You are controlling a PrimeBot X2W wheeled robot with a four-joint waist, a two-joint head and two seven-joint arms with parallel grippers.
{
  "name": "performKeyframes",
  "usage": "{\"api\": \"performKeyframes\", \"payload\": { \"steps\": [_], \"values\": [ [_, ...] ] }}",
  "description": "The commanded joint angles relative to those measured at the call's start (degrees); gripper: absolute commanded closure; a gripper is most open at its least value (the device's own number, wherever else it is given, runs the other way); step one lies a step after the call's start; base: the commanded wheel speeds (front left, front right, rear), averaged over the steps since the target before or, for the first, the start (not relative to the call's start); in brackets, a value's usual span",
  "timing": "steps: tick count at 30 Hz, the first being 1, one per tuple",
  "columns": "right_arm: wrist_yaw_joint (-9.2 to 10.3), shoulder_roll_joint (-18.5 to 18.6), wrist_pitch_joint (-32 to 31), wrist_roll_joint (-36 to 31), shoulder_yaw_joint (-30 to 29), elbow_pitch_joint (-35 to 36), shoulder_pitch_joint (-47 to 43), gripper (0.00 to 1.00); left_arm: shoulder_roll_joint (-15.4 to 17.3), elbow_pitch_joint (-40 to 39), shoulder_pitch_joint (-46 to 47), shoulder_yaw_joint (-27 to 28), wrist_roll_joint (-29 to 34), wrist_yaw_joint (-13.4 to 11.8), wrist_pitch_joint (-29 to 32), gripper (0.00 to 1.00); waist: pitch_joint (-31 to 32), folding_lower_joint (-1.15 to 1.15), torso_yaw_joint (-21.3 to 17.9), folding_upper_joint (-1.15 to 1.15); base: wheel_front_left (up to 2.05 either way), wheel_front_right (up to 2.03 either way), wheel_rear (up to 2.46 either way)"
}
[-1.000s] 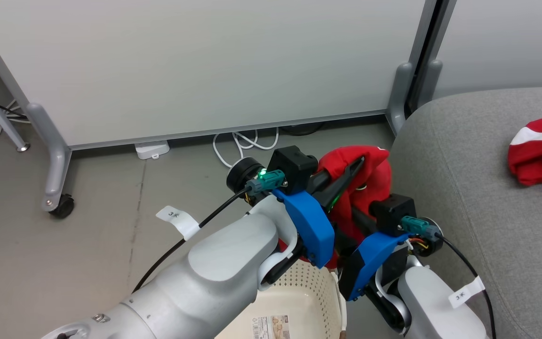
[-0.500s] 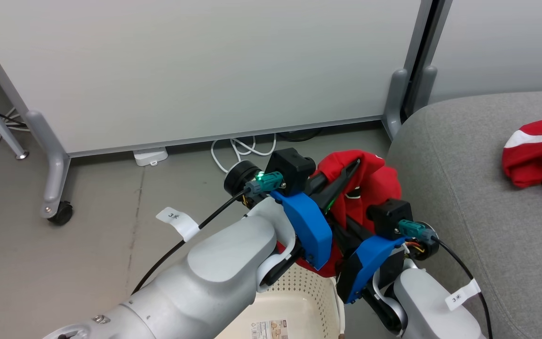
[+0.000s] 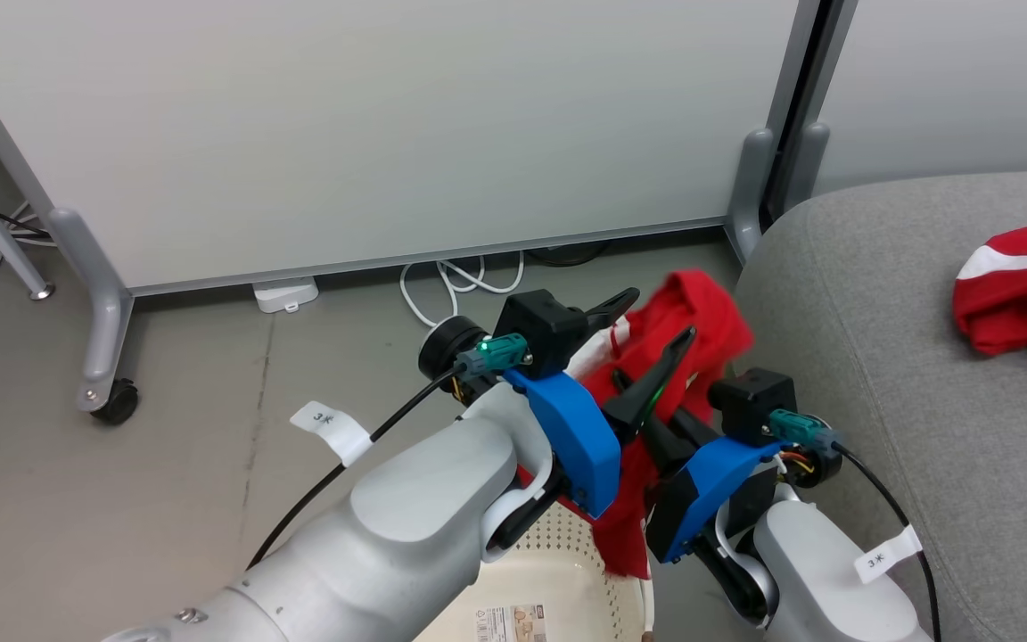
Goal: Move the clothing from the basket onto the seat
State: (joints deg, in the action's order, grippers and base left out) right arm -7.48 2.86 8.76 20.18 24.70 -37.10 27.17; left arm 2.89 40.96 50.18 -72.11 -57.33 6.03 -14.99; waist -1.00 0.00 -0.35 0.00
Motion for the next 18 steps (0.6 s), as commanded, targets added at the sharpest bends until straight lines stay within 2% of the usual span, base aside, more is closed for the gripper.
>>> {"api": "performKeyframes", "payload": {
  "steps": [1, 4, 8, 18],
  "values": [
    [-0.03, 0.05, 0.66, -0.18, -0.42, 0.02, 1.19, 1.00, 0.01, 0.07, -1.10, 0.67, 0.59, -0.09, -0.29, 0.00, -0.01, 0.00, 0.08, 0.00, 0.00, 0.00, 0.00],
    [-0.03, 0.06, 0.84, -0.50, -1.25, 0.13, 1.19, 1.00, 0.09, -0.28, -2.24, 2.44, 1.86, 0.09, -0.28, 0.00, -0.16, 0.00, 0.20, 0.00, 0.00, 0.00, 0.00],
    [-0.03, 0.06, 1.05, -1.05, -2.33, 0.17, 1.08, 1.00, 1.79, -2.20, -5.00, 6.36, 5.07, 0.24, -0.27, 0.00, -0.39, 0.00, 0.34, 0.00, 0.00, 0.00, 0.00],
    [-0.03, 0.05, 1.01, -2.53, -5.25, 1.92, -0.65, 1.00, 7.86, -12.87, -17.83, 21.66, 15.79, -0.71, -0.23, 0.00, -0.87, 0.00, 0.34, 0.00, 0.00, 0.00, 0.00]
  ]
}}
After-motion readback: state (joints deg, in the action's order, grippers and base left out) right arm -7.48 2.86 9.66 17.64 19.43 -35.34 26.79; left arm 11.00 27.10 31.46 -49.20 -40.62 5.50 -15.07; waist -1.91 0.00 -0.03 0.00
